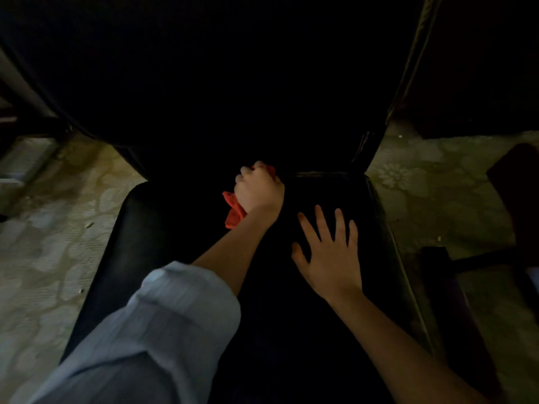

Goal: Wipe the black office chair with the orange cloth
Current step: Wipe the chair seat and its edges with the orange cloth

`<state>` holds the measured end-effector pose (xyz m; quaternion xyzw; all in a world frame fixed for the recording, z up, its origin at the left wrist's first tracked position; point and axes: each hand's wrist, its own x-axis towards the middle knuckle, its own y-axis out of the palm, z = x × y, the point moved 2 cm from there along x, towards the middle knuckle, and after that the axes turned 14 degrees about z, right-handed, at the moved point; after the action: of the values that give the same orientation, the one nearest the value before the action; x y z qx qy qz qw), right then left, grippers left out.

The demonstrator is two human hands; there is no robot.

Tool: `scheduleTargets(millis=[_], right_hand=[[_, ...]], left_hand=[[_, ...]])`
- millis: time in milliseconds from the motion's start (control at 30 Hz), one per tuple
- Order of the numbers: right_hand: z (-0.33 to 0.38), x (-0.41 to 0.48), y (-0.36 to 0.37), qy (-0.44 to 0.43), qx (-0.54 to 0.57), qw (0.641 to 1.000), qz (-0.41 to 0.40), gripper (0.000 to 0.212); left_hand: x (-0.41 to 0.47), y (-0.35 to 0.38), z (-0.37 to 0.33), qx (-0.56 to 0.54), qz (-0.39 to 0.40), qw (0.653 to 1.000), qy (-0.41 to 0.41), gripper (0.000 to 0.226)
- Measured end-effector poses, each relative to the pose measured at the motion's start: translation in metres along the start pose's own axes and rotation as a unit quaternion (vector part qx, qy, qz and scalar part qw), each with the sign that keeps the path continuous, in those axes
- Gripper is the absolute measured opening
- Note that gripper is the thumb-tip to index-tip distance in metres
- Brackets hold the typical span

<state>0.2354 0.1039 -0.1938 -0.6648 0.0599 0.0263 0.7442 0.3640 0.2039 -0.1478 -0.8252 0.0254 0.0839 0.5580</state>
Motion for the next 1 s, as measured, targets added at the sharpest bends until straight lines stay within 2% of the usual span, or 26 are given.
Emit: scheduleTargets(millis=[167, 267, 333, 400, 500, 633, 733, 867, 1000], right_hand=[[0.001, -0.007, 0.000, 0.028, -0.003, 1.000, -0.010, 0.060], [0.002, -0.011, 0.001, 0.044, -0.007, 0.999, -0.013, 0.059], [0.003, -0.013, 0.002, 0.053, -0.003, 0.998, -0.014, 0.059], [0.003, -0.014, 0.003, 0.057, -0.001, 0.998, -0.012, 0.059], [0.002, -0.015, 0.003, 0.054, -0.002, 0.998, -0.029, 0.059], [0.003, -0.017, 0.005, 0.052, 0.000, 0.998, -0.045, 0.060], [0.003, -0.021, 0.006, 0.057, 0.012, 0.997, -0.045, 0.060], [0.004, -0.029, 0.010, 0.074, 0.027, 0.996, -0.047, 0.058], [0.009, -0.043, 0.014, 0.120, 0.022, 0.992, -0.038, 0.057]], left_hand=[[-0.008, 0.013, -0.023, -0.003, 0.025, 0.995, 0.095, 0.037], [-0.011, 0.011, -0.017, 0.011, 0.036, 0.986, 0.161, 0.035], [-0.011, 0.005, -0.005, 0.040, 0.022, 0.983, 0.176, 0.036], [-0.008, -0.004, 0.014, 0.049, -0.002, 0.986, 0.160, 0.038], [-0.004, -0.013, 0.037, 0.007, -0.009, 0.992, 0.128, 0.041], [-0.008, -0.004, 0.010, -0.007, -0.009, 0.998, 0.054, 0.039], [-0.014, 0.010, -0.017, -0.036, 0.011, 0.997, 0.060, 0.034], [-0.027, 0.025, -0.047, -0.042, 0.034, 0.988, 0.142, 0.028], [-0.041, 0.034, -0.060, -0.041, 0.082, 0.965, 0.248, 0.030]])
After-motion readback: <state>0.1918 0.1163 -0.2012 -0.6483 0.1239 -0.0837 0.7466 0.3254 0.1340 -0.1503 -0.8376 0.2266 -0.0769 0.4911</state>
